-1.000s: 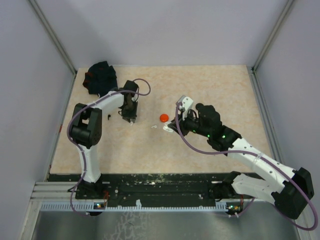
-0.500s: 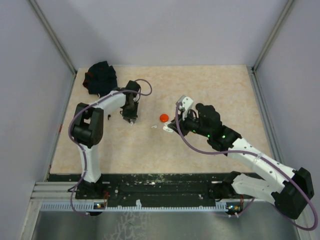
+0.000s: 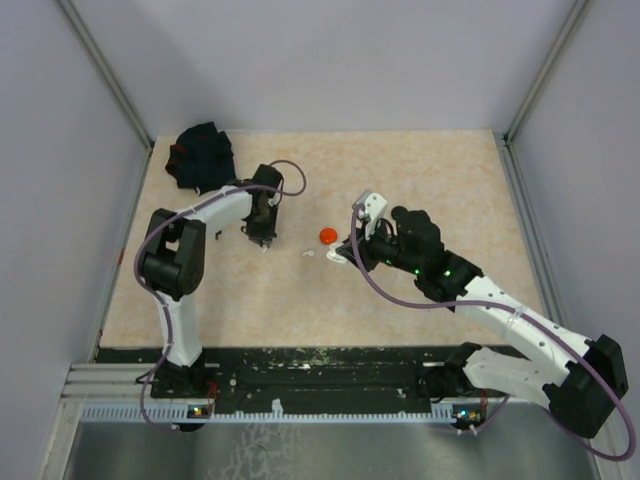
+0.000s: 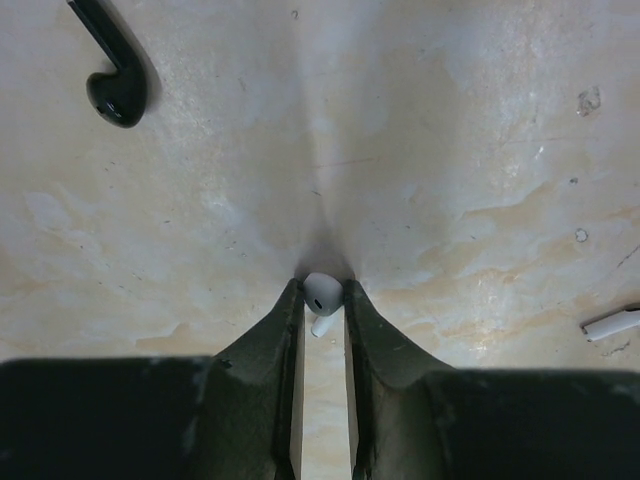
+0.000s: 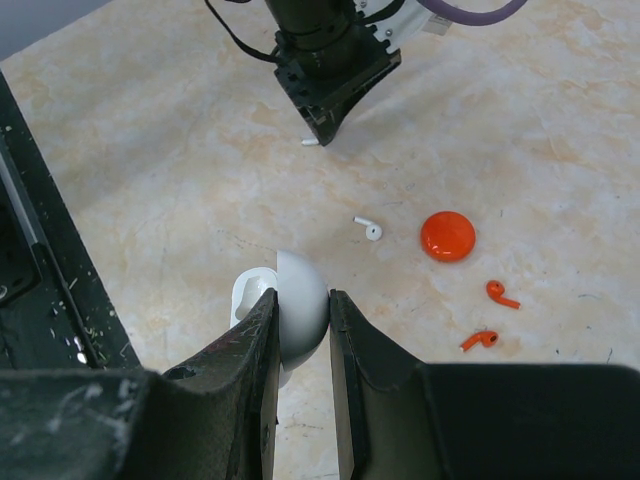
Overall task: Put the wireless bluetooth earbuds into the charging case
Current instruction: Pick up the earbud from the center of the board, then place the earbud in the charging case.
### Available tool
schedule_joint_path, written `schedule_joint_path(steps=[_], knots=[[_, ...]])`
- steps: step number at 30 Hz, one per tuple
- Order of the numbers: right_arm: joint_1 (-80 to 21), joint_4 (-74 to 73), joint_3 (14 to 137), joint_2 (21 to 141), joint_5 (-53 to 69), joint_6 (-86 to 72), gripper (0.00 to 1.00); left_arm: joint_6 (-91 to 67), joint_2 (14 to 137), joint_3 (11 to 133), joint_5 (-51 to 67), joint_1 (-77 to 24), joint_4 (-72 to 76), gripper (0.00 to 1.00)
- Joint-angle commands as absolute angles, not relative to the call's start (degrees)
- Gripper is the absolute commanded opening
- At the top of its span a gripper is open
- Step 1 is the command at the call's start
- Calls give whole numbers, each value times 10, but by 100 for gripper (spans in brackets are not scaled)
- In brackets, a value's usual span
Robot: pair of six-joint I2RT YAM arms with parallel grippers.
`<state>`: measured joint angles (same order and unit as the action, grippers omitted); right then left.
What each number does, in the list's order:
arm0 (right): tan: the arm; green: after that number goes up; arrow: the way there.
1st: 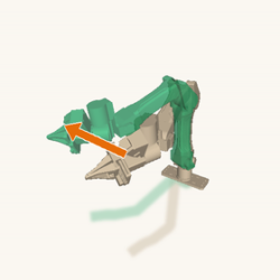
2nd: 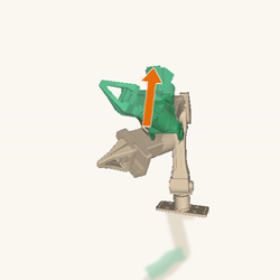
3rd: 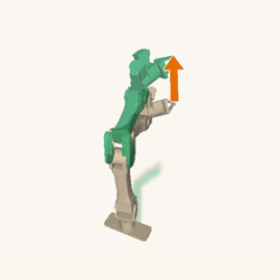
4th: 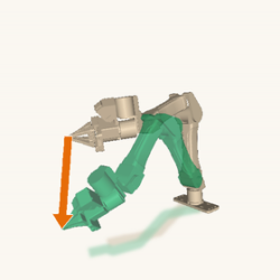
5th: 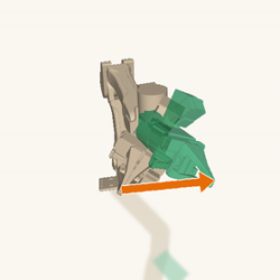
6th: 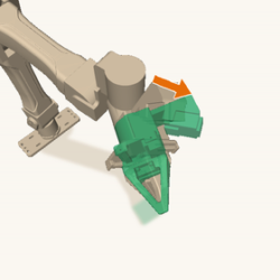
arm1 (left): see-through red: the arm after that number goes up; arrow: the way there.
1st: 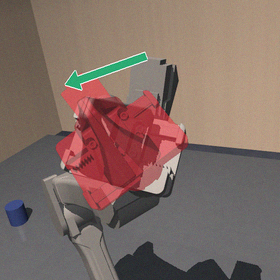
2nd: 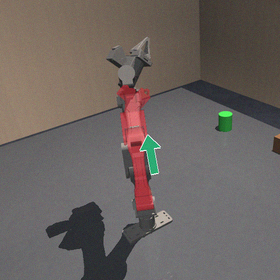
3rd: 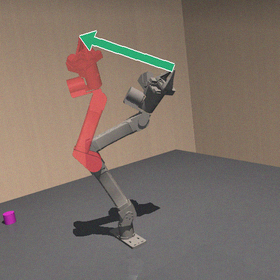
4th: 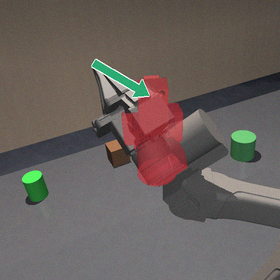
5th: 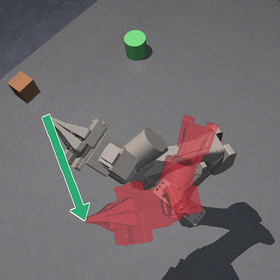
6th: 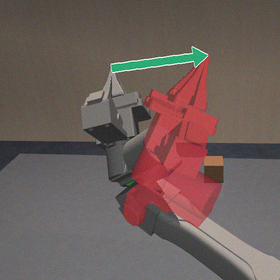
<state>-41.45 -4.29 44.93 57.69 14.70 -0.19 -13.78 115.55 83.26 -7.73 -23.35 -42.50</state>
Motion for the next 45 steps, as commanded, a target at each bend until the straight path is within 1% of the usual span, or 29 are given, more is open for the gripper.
schedule_joint_path(steps=[1,5,10,16,20,23,29,33,36,45], knots=[[-413,-23,465,571,130,-12,3,-124,1101,780,-31,-237,-354,15],[-413,-19,466,580,117,-22,2,-106,1027,729,20,-236,-267,17],[-413,-10,466,592,106,-34,2,-79,946,668,112,-237,-151,17],[-413,30,451,595,87,-48,1,-46,843,580,258,-237,24,16],[-413,57,441,595,80,-54,1,-52,799,530,344,-237,135,14],[-413,77,434,596,74,-61,1,-75,780,499,386,-237,215,12],[-413,121,419,599,55,-68,1,-114,752,468,477,-237,333,11],[-413,151,414,606,59,-76,1,-159,734,449,521,-238,420,11],[-413,173,413,609,65,-77,1,-196,729,449,542,-244,457,10],[-413,249,393,601,96,-88,1,-302,739,423,547,-280,560,10]])
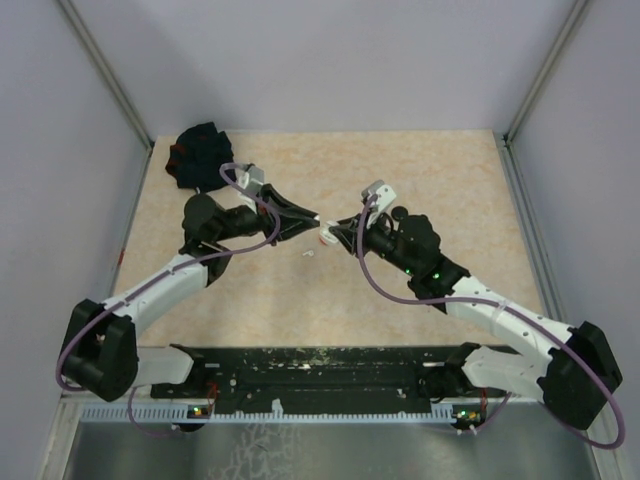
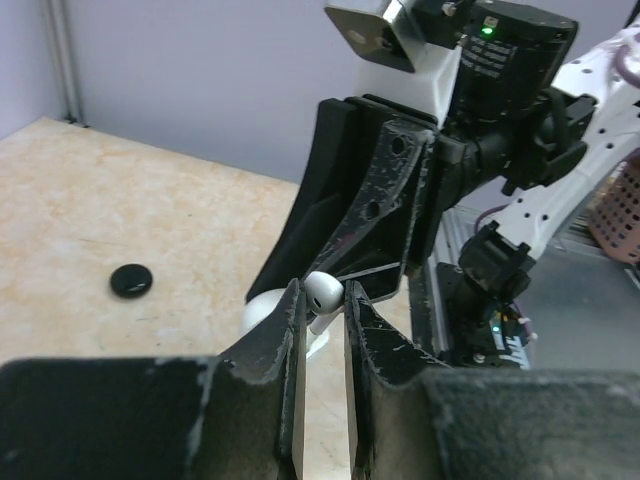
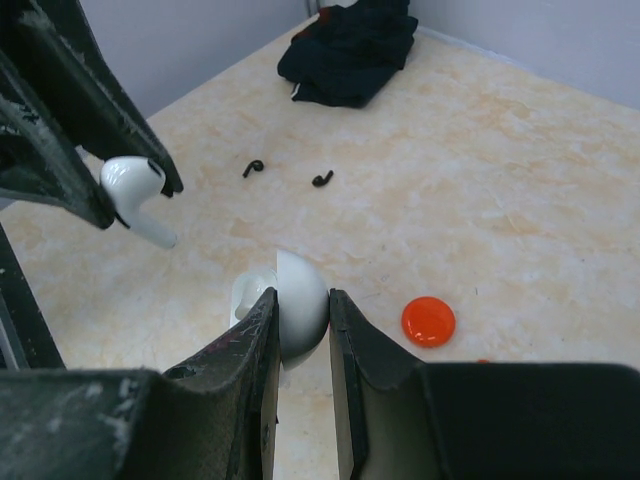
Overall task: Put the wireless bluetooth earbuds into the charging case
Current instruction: Place the earbud in the charging case.
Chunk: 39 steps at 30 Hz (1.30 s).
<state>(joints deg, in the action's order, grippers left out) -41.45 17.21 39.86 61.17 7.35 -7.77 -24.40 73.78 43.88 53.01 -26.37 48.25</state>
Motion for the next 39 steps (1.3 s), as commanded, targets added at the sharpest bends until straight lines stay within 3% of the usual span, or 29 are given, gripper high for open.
schedule_joint_path(steps=[1,39], knots=[[-413,254,391,600,102,-89,1,-305,742,421,547,-284,565,10],[-413,276,379,577,168,-79,1,-147,747,486,621,-313,360,6]])
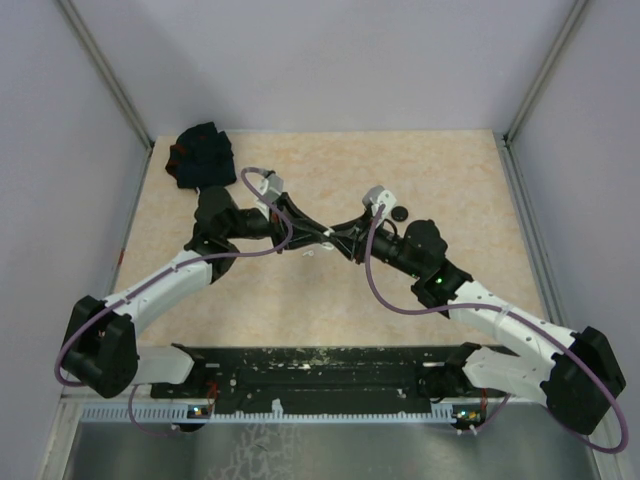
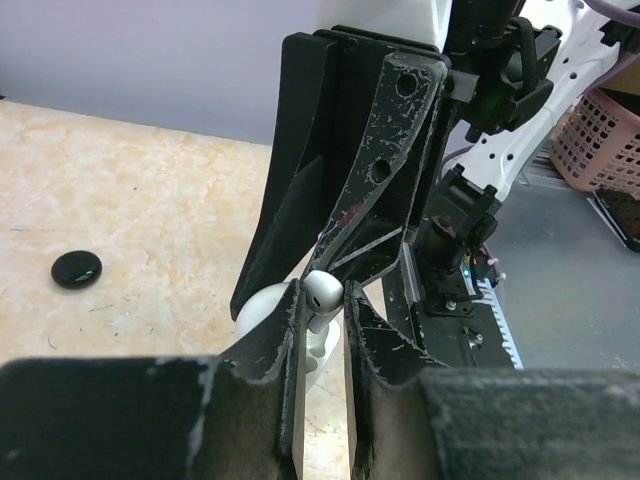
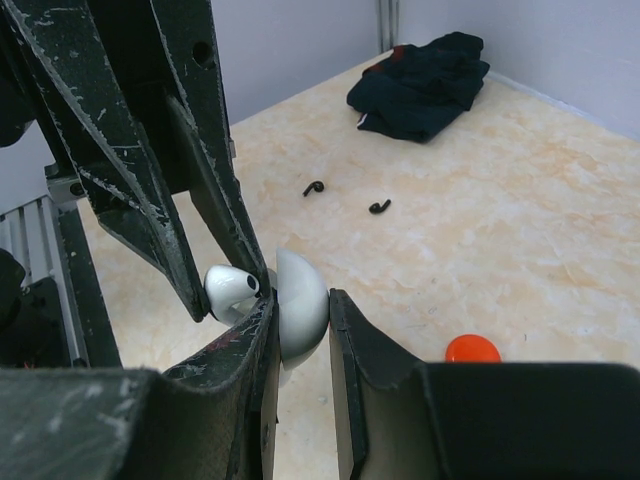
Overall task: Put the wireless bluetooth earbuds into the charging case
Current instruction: Place the earbud in the charging case.
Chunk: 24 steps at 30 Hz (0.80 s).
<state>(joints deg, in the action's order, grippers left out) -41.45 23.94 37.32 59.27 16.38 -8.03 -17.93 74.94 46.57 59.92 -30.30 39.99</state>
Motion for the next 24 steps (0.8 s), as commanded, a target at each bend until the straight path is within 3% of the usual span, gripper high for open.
schedule_joint_path(steps=[1,24], knots=[[-413,275,380,577,167,-79,1,-146,748,485,624,-314,357,6],[-413,268,379,572,134,-90,1,-119,732,460,600,-317,359,5]])
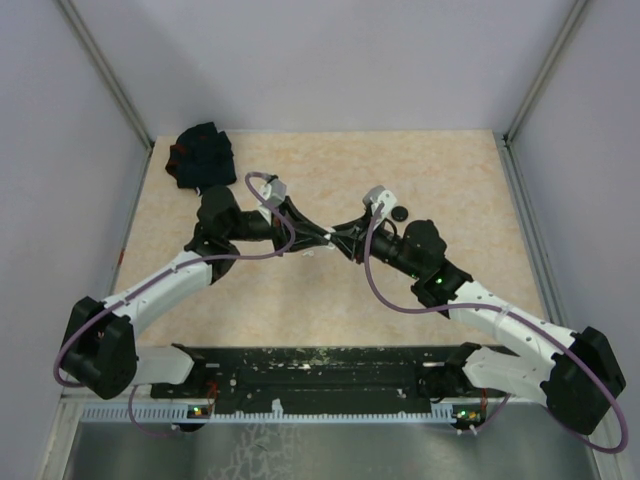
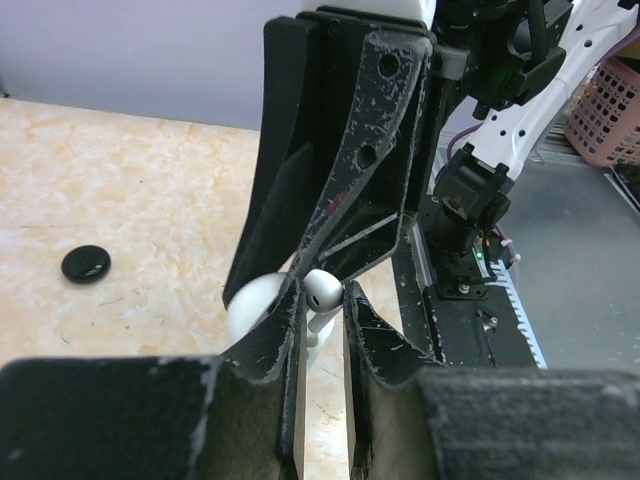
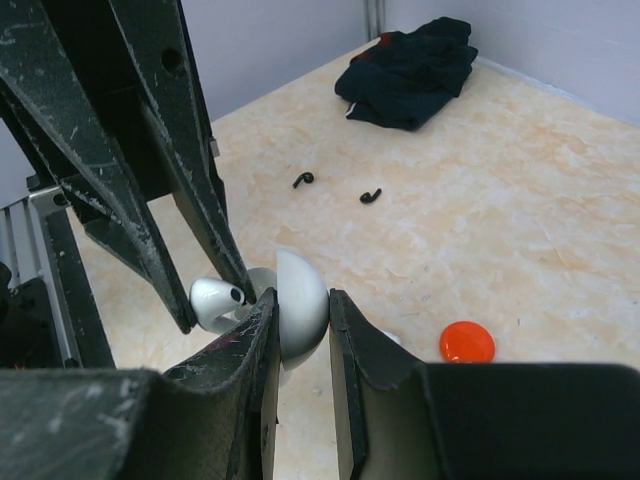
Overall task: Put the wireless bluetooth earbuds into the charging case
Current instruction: Place the earbud in the charging case.
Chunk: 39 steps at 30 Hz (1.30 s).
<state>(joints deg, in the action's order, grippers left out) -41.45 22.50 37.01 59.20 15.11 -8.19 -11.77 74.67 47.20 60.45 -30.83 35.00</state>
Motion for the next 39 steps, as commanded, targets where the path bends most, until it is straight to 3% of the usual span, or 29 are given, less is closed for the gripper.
schedule_joint_path(steps=[1,17,39], knots=[[-413,268,379,572,134,-90,1,-119,731,458,598,-318,359,5],[-413,273,374,572,132,-92,1,-110,708,433,521,-323,381,5],[-413,277,375,571,137,-93,1,-86,726,440,522,-331,349,5]])
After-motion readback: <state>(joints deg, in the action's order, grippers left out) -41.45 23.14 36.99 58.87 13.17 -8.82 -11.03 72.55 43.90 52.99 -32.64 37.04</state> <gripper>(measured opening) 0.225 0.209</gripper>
